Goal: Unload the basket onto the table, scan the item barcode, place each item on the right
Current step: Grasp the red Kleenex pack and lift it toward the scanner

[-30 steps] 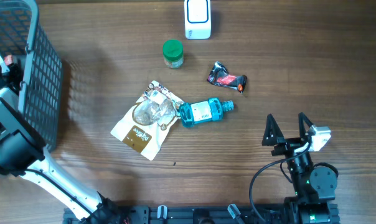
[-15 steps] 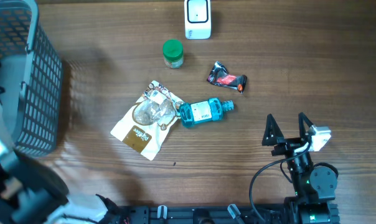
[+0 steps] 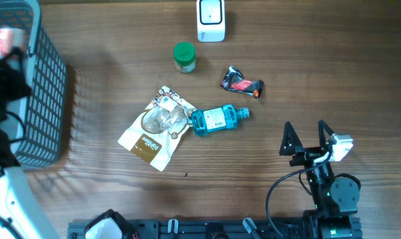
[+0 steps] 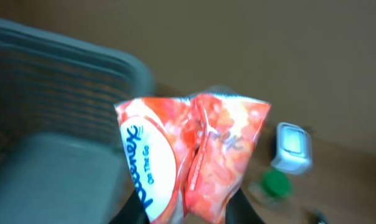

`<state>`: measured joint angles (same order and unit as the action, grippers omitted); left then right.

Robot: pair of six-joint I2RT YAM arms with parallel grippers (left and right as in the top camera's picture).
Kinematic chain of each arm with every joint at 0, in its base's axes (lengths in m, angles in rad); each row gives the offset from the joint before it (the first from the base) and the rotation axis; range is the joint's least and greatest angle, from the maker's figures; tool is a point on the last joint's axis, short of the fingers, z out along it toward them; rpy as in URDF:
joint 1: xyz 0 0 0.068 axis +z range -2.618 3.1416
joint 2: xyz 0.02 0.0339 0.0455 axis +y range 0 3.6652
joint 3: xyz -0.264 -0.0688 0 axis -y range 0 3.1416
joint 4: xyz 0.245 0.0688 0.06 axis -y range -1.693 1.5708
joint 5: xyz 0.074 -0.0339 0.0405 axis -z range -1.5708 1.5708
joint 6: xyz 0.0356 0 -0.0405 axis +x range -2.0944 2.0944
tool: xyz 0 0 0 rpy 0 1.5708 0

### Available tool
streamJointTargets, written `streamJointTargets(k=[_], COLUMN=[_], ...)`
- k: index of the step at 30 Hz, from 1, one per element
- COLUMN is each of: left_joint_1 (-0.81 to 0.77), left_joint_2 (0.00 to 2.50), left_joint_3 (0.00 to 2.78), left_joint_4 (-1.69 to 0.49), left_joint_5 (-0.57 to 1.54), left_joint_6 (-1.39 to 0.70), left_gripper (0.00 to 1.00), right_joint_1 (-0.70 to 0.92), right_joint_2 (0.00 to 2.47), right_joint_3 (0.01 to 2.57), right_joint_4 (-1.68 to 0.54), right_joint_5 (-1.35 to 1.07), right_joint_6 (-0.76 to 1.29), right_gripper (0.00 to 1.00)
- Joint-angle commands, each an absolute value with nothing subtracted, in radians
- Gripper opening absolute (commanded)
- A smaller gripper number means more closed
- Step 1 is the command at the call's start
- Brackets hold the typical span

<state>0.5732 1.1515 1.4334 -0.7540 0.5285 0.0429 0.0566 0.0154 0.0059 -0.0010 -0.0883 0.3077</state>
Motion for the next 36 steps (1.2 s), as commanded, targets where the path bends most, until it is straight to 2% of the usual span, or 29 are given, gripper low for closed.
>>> streamJointTargets(k=[1, 6, 13, 17, 25, 27, 29, 30, 31, 32, 36], left_joint_1=[0.397, 0.089, -0.249, -0.360, -0.568, -0.607, -0.654, -0.662, -0.674, -0.677, -0.660], left_joint_2=[1.150, 1.205, 1.370, 1.490, 1.638, 1.639, 1.639, 1.639, 1.638, 1.638, 1.631], left_joint_3=[1.426, 1.316, 1.050, 1.009, 1.008, 1.008, 1.008, 1.008, 1.008, 1.008, 1.017], left_joint_4=[-0.860, -0.909, -0.808, -0.744, -0.718, -0.718, -0.711, -0.709, -0.697, -0.681, -0.629], left_joint_5=[0.609, 0.501, 0.499, 0.500, 0.499, 0.499, 0.484, 0.476, 0.469, 0.469, 0.469], left_joint_6=[0.071, 0.104, 0.045, 0.012, -0.032, -0.035, -0.035, -0.035, -0.035, -0.035, -0.035], left_gripper=[0.06, 0.06, 0.04, 0.04, 0.12, 0.20, 0.40, 0.47, 0.84, 1.00, 1.00], right_joint_1=[0.059, 0.059, 0.059, 0.059, 0.059, 0.059, 0.059, 0.059, 0.059, 0.059, 0.059], right_joint_2=[0.007, 0.007, 0.007, 0.007, 0.007, 0.007, 0.007, 0.007, 0.007, 0.007, 0.007], right_joint_3=[0.005, 0.005, 0.005, 0.005, 0.005, 0.005, 0.006, 0.008, 0.015, 0.022, 0.068], right_joint_4=[0.002, 0.002, 0.002, 0.002, 0.002, 0.005, 0.006, 0.014, 0.007, -0.009, -0.091], right_joint_5=[-0.078, -0.078, -0.078, -0.078, -0.083, -0.076, -0.120, -0.197, -0.263, -0.281, -0.290], right_joint_6=[0.291, 0.291, 0.291, 0.291, 0.316, 0.404, 0.529, 0.524, 0.524, 0.525, 0.514], right_gripper=[1.00, 1.00, 1.00, 1.00, 1.00, 1.00, 1.00, 1.00, 1.00, 1.00, 1.00])
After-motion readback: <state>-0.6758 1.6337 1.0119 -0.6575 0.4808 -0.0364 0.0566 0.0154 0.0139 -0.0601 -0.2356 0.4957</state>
